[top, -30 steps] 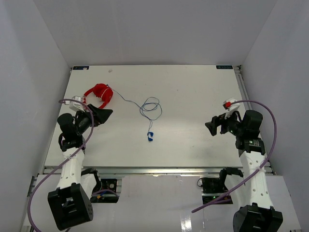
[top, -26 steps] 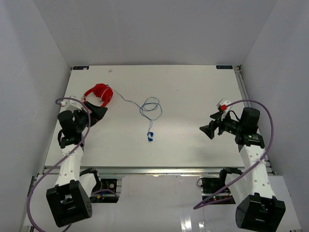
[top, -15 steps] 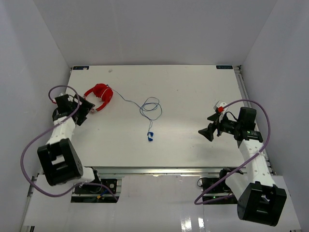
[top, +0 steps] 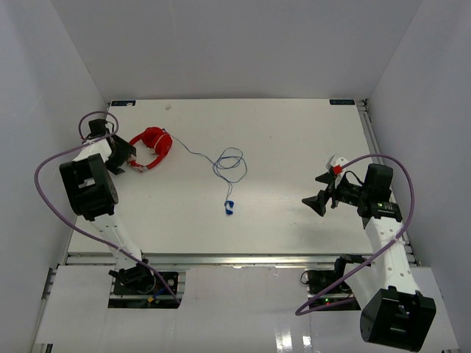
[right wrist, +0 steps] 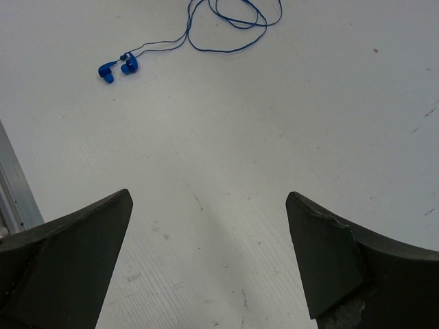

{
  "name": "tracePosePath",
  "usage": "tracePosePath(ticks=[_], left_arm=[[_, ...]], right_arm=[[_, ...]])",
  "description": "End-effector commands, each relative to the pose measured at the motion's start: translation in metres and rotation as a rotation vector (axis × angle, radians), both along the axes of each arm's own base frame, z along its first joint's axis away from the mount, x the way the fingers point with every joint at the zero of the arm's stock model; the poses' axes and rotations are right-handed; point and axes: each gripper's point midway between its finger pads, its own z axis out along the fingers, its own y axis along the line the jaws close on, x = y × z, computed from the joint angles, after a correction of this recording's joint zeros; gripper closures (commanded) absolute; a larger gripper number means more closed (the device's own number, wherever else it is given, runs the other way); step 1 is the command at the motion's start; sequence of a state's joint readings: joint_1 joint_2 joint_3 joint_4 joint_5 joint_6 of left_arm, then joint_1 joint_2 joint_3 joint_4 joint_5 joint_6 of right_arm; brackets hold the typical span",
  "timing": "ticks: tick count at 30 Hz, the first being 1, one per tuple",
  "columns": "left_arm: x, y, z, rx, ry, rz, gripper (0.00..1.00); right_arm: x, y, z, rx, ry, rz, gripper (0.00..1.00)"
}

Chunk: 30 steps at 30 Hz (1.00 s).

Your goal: Wrap the headphones

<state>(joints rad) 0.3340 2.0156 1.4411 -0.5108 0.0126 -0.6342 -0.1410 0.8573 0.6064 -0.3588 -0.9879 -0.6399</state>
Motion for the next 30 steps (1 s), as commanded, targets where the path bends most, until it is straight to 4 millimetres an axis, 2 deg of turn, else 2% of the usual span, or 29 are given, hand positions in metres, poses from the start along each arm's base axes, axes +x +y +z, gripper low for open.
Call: tracePosePath(ticks=[1, 5, 8, 11, 18, 23, 28, 30], left_arm=[[0.005, 0.011, -0.008, 0.047, 0.058, -0.012, 0.21], [0.006, 0.008, -0.03, 0.082, 0.14, -0.106, 0.31], [-0.004, 0.001, -0.05, 0.084, 0.222, -0.183, 0.43], [-0.008, -0.008, -0.058, 0.086, 0.244, -0.222, 0.47], [-0.003, -0.041, -0.05, 0.083, 0.246, -0.336, 0.43], [-0.01, -0.044, -0.04, 0.083, 0.26, -0.337, 0.38], [-0.014, -0.049, -0.04, 0.055, 0.275, -0.331, 0.42], [-0.014, -0.05, -0.042, 0.045, 0.281, -0.329, 0.51]], right_arm=[[-0.002, 0.004, 0.005, 0.011, -0.021, 0.034, 0.0], [0.0, 0.004, 0.003, 0.01, -0.015, 0.028, 0.0], [0.001, 0.002, 0.002, 0.005, -0.014, 0.02, 0.0], [0.002, 0.001, 0.002, 0.0, -0.015, 0.014, 0.0], [0.002, 0.001, 0.003, -0.006, -0.025, 0.009, 0.0], [0.002, 0.001, 0.006, -0.01, -0.042, 0.008, 0.0], [0.001, 0.001, 0.009, -0.009, -0.052, 0.009, 0.0], [0.0, 0.001, 0.01, -0.011, -0.057, 0.008, 0.0]])
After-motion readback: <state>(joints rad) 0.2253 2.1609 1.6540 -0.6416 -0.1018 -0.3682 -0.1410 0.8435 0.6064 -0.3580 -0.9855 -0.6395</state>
